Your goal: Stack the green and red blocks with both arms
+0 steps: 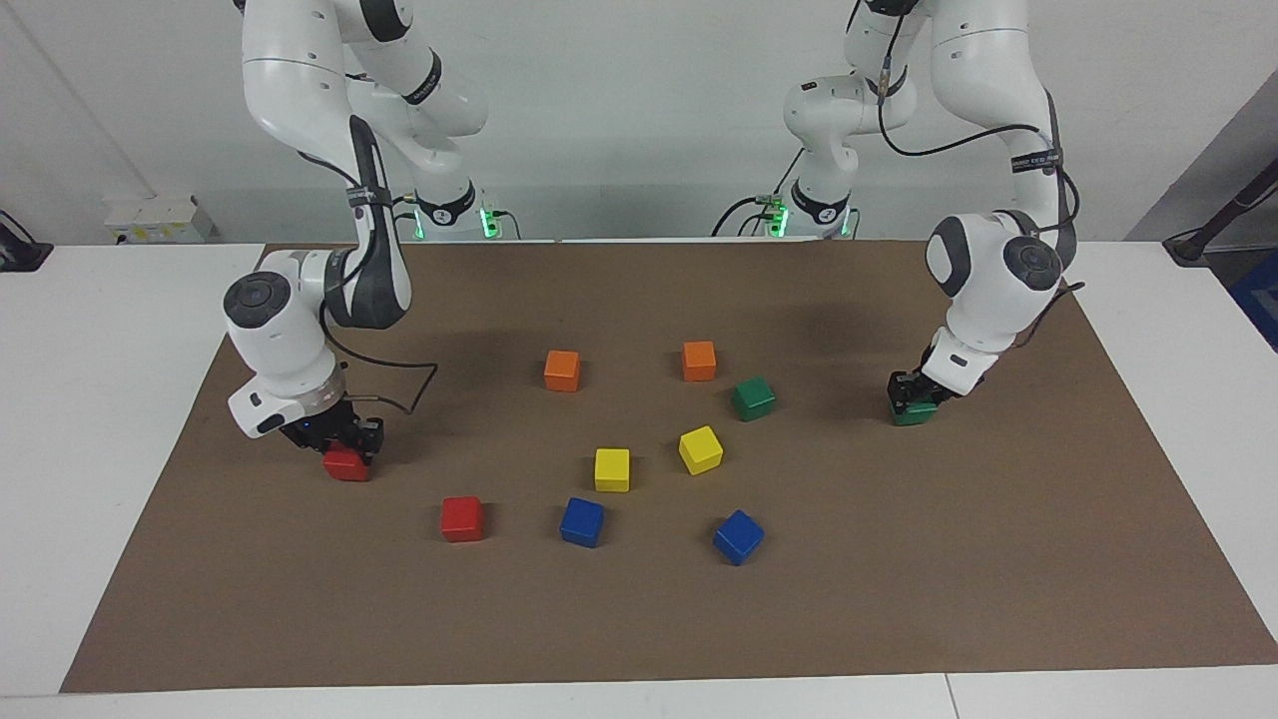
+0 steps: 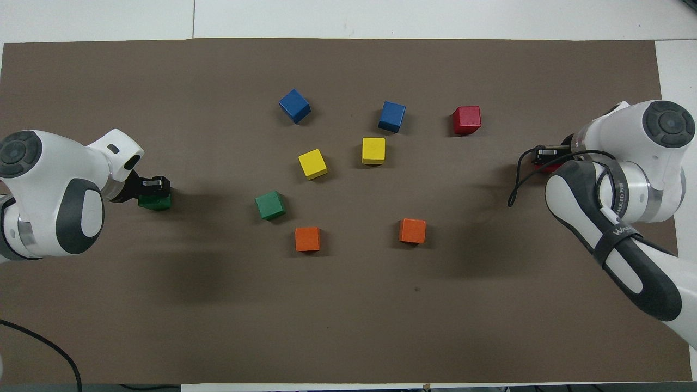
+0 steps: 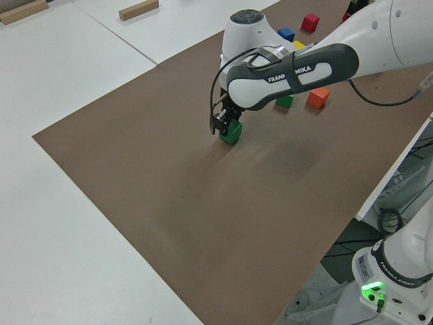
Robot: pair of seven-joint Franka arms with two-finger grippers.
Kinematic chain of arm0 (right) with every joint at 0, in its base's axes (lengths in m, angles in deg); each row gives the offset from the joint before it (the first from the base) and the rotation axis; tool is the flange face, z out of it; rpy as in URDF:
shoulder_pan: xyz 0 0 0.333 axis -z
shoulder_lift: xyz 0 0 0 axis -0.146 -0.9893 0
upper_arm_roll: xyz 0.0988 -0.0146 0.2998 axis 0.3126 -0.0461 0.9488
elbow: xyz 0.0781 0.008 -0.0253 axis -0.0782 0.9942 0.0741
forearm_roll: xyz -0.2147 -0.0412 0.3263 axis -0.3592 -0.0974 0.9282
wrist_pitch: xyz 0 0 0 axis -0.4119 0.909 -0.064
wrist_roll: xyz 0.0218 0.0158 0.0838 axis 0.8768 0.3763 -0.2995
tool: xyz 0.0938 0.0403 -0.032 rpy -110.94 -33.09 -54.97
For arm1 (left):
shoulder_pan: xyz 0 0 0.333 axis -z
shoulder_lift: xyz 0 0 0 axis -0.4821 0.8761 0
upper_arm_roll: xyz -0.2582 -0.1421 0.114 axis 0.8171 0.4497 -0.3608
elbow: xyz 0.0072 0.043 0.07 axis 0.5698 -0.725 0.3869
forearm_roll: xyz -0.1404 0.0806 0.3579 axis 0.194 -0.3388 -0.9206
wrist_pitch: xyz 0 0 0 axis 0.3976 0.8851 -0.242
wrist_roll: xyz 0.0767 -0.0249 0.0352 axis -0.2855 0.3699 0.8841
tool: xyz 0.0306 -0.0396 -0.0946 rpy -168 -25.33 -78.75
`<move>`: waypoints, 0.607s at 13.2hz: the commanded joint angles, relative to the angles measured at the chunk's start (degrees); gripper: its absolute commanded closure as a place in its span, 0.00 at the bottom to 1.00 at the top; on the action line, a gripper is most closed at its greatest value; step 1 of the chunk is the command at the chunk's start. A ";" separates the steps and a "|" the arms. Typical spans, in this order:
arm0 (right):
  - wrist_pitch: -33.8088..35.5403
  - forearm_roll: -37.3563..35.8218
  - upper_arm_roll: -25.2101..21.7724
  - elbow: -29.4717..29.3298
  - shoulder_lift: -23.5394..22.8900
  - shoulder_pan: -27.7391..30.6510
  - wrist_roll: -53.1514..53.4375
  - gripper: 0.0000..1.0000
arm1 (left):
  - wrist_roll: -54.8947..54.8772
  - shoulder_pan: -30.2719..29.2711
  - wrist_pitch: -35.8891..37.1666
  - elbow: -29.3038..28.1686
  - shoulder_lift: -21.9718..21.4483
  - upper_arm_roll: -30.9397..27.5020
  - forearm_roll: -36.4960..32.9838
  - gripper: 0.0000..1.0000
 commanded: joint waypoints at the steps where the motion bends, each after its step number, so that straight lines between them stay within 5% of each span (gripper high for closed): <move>1: -1.56 -0.69 0.94 1.05 0.61 1.71 -1.31 1.00 | 0.50 0.55 -1.59 -1.05 -0.46 -0.23 0.84 0.18; 2: -1.56 -0.69 0.94 1.05 0.61 1.80 -1.40 0.67 | 0.93 0.72 -1.59 -1.05 -0.46 -0.23 0.84 0.00; 3: -1.56 -0.69 0.94 1.05 0.61 1.80 -1.32 0.18 | 0.50 0.72 -1.24 -1.05 -0.46 -0.23 0.84 0.00; 4: -1.56 -0.69 0.94 0.97 0.61 1.80 -1.31 0.00 | 0.50 0.72 -1.06 -0.88 -0.46 -0.23 0.84 0.00; 8: -1.13 -0.60 0.94 0.00 0.61 0.83 -0.61 0.00 | 11.33 5.18 9.10 8.68 0.50 -0.14 1.11 0.00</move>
